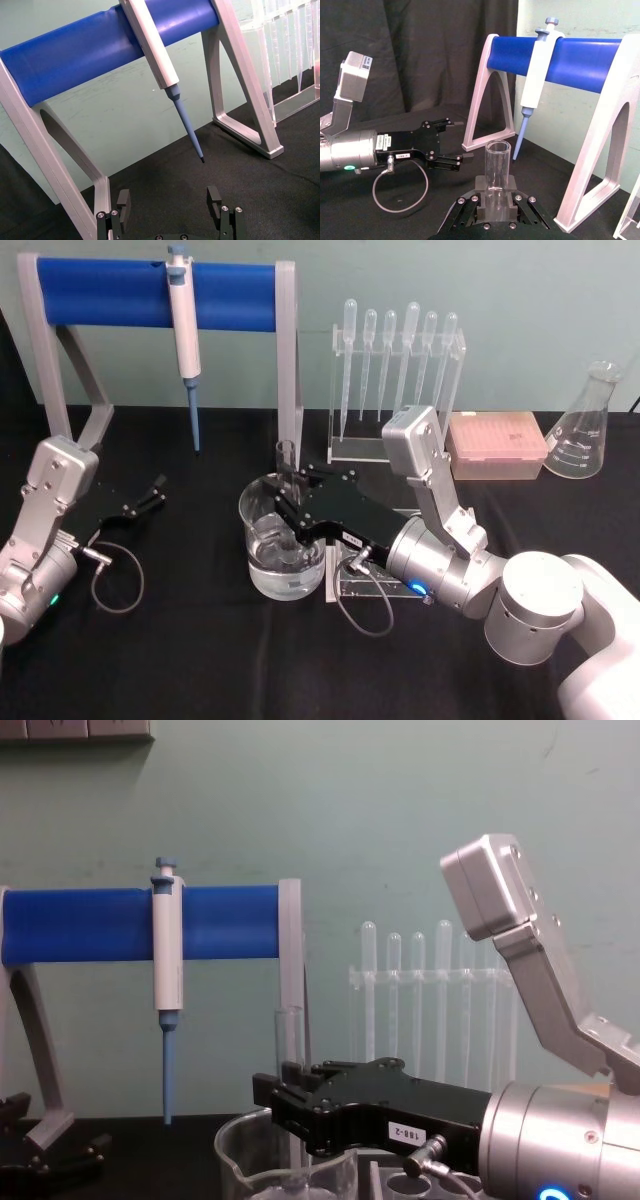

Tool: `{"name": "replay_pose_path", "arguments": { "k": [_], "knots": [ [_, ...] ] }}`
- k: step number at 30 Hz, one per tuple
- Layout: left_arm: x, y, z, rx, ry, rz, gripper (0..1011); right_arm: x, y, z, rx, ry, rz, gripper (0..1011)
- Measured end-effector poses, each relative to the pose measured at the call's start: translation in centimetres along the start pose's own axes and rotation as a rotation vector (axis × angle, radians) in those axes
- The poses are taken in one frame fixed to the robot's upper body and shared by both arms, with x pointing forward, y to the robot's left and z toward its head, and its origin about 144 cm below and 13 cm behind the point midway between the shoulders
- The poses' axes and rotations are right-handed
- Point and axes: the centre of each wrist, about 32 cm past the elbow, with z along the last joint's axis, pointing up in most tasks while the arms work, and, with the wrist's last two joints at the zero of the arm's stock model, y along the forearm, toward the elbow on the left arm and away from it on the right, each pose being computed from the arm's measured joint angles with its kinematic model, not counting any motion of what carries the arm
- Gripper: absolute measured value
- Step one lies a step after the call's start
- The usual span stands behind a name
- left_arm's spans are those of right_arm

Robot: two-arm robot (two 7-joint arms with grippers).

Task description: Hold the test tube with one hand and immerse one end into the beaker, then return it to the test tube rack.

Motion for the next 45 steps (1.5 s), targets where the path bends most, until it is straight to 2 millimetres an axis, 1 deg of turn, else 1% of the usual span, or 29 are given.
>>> {"name": "replay_pose_path", "arguments": {
  "k": [45],
  "knots": [
    [0.00,0.00,0.00,0.000,0.000,0.000,1000,0.00,0.00,0.00,0.000,0.000,0.000,225]
  ]
}}
